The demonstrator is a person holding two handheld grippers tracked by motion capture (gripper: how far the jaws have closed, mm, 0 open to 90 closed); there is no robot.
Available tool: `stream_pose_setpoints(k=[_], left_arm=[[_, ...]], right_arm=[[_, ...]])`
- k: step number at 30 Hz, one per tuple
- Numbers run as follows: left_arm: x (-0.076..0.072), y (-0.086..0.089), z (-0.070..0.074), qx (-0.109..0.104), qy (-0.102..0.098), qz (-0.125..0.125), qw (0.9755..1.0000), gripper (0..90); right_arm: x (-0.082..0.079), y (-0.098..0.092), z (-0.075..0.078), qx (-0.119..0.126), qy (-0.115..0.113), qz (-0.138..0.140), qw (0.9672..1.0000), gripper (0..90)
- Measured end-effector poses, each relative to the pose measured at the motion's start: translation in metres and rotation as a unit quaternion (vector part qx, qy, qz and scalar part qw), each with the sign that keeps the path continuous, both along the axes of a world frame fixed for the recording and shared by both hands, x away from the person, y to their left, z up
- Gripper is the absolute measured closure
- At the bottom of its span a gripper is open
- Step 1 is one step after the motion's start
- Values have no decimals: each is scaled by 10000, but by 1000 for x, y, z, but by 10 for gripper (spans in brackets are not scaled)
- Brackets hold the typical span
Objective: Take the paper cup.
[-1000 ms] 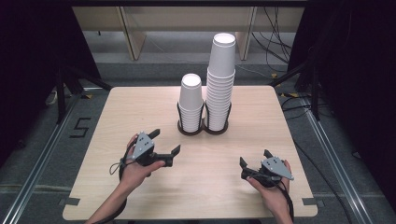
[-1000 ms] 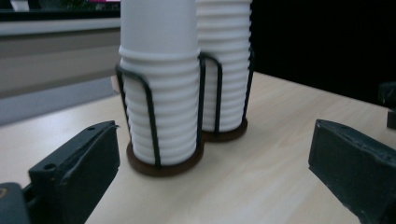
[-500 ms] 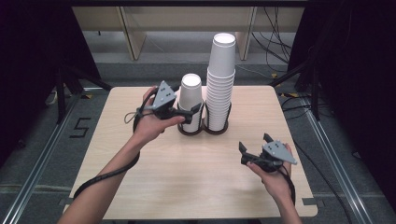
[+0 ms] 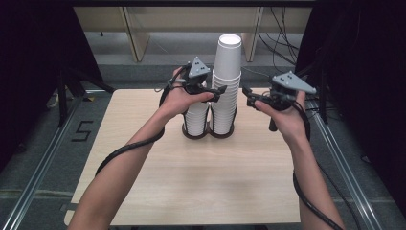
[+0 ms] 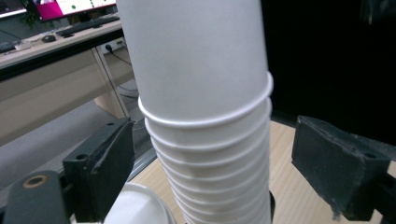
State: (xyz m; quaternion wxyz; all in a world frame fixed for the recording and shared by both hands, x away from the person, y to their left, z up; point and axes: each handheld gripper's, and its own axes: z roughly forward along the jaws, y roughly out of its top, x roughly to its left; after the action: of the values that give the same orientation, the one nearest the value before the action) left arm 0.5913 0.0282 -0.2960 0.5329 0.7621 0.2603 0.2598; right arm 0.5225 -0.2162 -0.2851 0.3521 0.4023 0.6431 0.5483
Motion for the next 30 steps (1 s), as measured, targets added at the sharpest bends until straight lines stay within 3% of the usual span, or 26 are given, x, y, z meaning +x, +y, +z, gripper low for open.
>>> stream_pose_setpoints(k=[3,9,15,23,24,29,30], left_arm=[[5,-3,0,93,142,7,9999,132],[11,-6,0,167,384,1,9991,131],[19,-10,0,55,674,-74,9977,127],[24,-13,-2,26,768,-57,9970,130],[24,-14,-2,13,780,-55,9969,127],[25,-17,-2,152,739,-58,9971,124],[25,-17,-2,94,772,-48,9970,124]], right_arm=[[13,6,13,-60,135,52,9999,80],[26,12,24,-180,272,121,9994,80],[36,22,33,-246,308,199,9990,80],[47,39,40,-265,383,300,9985,79],[50,41,40,-305,311,323,9985,77],[58,48,41,-331,330,292,9985,74],[59,50,41,-275,339,274,9987,73]])
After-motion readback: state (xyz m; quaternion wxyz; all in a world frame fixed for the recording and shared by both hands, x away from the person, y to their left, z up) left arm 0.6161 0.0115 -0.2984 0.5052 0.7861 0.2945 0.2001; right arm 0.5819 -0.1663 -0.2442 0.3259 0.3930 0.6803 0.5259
